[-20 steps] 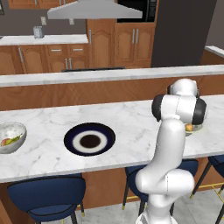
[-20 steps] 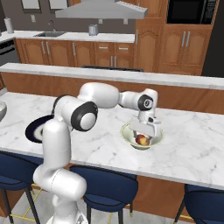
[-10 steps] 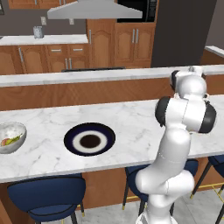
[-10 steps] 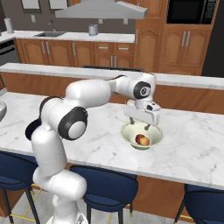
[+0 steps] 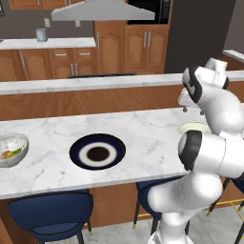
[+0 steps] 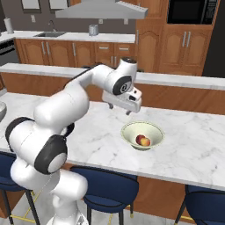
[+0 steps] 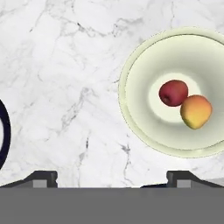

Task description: Take the fruits from the plate on the dining counter and place two fruits in each bowl.

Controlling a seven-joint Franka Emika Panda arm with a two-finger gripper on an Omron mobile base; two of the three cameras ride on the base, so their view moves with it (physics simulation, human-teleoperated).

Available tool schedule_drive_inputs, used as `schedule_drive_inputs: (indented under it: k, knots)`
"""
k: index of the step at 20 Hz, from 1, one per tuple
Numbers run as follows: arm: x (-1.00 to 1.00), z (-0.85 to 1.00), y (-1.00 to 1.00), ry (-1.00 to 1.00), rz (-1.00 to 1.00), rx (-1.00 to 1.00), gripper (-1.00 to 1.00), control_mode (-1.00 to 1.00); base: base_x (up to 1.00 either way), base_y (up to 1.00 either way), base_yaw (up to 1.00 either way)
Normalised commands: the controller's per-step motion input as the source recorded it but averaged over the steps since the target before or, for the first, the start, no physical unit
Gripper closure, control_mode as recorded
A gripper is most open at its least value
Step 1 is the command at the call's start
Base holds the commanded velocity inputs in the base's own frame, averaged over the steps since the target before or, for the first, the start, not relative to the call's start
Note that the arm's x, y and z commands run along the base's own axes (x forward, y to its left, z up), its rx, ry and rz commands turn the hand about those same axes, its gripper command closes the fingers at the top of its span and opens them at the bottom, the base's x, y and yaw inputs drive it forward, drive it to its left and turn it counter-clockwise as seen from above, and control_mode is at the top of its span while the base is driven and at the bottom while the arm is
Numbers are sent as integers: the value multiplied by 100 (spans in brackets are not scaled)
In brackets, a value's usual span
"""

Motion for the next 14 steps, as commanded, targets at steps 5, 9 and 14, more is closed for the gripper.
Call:
schedule_drive_inputs:
  k: [5,9,14]
  knots:
    - [-29,14,100,-10,26,-11,-100,-100,0,0,0]
    - [-34,3,100,2,4,-23,-100,-100,0,0,0]
    - [-4,-7,87,15,0,-25,-100,-100,0,0,0]
